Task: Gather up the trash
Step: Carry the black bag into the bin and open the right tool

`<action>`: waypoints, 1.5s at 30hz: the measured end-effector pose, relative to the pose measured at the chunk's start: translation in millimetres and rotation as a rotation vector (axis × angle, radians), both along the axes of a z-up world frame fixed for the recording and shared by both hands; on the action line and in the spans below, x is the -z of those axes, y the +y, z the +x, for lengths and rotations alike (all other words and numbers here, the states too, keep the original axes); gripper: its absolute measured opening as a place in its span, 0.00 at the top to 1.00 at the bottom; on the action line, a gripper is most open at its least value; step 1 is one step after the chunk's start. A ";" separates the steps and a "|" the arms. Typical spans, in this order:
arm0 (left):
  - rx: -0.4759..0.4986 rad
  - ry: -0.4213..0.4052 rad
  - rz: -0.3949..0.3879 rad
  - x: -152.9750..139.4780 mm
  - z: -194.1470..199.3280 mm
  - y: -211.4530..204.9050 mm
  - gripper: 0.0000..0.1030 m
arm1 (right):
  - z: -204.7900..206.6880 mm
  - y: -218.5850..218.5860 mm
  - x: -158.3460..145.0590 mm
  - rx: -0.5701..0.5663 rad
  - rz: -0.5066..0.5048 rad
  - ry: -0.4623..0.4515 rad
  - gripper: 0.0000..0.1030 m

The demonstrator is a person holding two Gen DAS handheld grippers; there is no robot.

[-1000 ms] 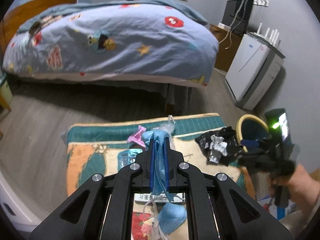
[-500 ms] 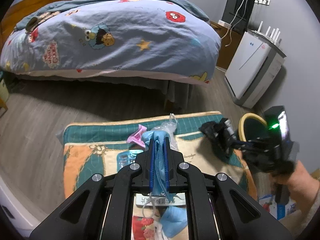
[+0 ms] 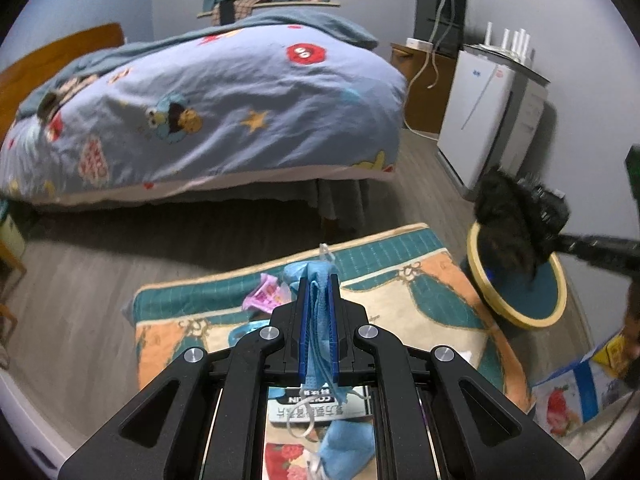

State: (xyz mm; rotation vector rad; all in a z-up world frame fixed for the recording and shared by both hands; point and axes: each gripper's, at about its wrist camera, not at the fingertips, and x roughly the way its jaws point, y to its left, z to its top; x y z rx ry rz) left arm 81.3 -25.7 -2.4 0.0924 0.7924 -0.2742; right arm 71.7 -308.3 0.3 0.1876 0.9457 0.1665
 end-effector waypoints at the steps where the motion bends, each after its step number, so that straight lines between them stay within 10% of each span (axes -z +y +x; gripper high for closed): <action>1: 0.009 -0.004 0.006 -0.6 -1.7 -3.7 0.92 | -6.9 -6.9 -4.1 0.012 -0.002 -0.008 0.96; 14: 0.103 -0.017 0.089 0.9 -11.2 -63.8 0.92 | -25.6 -60.3 10.9 0.126 0.039 0.007 0.96; 29: 0.314 -0.055 -0.041 -37.5 -10.8 -183.3 0.92 | -22.9 -160.8 48.2 0.418 0.127 0.054 0.96; 45: 0.424 0.046 -0.026 14.8 16.6 -252.9 0.92 | -18.2 -194.3 80.2 0.532 0.174 0.123 0.96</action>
